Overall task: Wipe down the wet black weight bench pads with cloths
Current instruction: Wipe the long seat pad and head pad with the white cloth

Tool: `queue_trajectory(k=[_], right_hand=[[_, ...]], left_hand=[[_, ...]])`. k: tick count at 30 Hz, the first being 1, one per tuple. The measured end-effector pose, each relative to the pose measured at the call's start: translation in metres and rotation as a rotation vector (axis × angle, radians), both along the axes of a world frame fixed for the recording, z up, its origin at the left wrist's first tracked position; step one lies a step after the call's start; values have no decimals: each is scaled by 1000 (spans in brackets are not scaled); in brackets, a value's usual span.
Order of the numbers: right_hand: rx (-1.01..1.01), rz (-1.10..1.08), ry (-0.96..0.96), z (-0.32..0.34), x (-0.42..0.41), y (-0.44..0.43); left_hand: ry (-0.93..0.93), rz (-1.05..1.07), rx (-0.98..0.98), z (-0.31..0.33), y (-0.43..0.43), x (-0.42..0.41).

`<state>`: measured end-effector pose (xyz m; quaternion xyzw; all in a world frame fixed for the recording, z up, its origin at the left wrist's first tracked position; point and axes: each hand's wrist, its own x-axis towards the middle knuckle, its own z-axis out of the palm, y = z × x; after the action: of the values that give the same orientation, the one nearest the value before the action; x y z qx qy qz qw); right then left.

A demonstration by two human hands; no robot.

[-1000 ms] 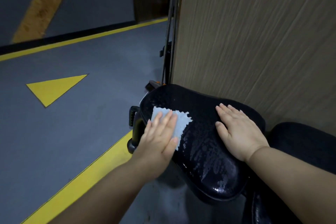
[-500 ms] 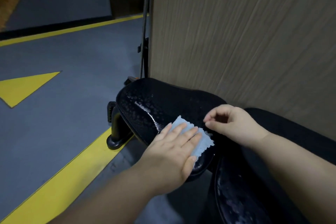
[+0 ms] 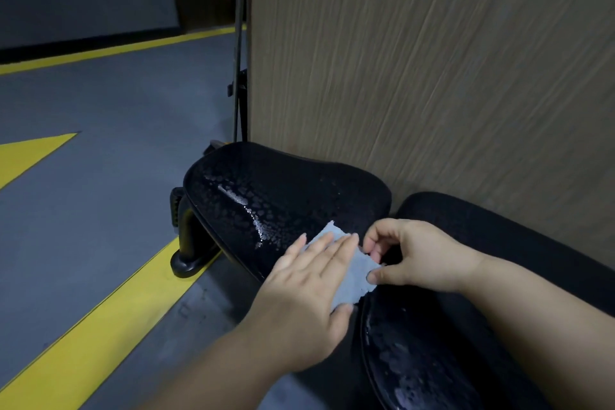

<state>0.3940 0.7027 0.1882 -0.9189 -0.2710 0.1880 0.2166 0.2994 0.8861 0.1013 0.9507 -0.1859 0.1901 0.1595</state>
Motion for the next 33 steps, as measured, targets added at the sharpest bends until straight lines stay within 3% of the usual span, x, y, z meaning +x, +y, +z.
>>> queue_trajectory(k=[3, 7, 9, 17, 22, 25, 28, 30, 33], right_hand=[[14, 34, 36, 1, 4, 2], [-42, 148, -371, -4, 14, 2], [-57, 173, -478, -5, 18, 3], [-141, 130, -255, 2, 21, -1], [-354, 52, -430, 13, 6, 8], [-110, -185, -412, 9, -22, 23], [123, -278, -210, -3, -52, 49], [141, -322, -95, -14, -61, 69], [68, -434, -69, -30, -61, 94]], left_hand=[[13, 39, -23, -1, 0, -2], [52, 65, -17, -1, 2, -2], [54, 61, 1, 0, 2, -2], [72, -40, -4, 5, -4, -1], [186, -114, -41, 12, 1, 2], [210, -141, -226, 18, 10, 6], [82, 88, -369, 22, 21, 15], [103, 247, -359, 23, 31, 28], [176, 287, -289, 29, 43, 47]])
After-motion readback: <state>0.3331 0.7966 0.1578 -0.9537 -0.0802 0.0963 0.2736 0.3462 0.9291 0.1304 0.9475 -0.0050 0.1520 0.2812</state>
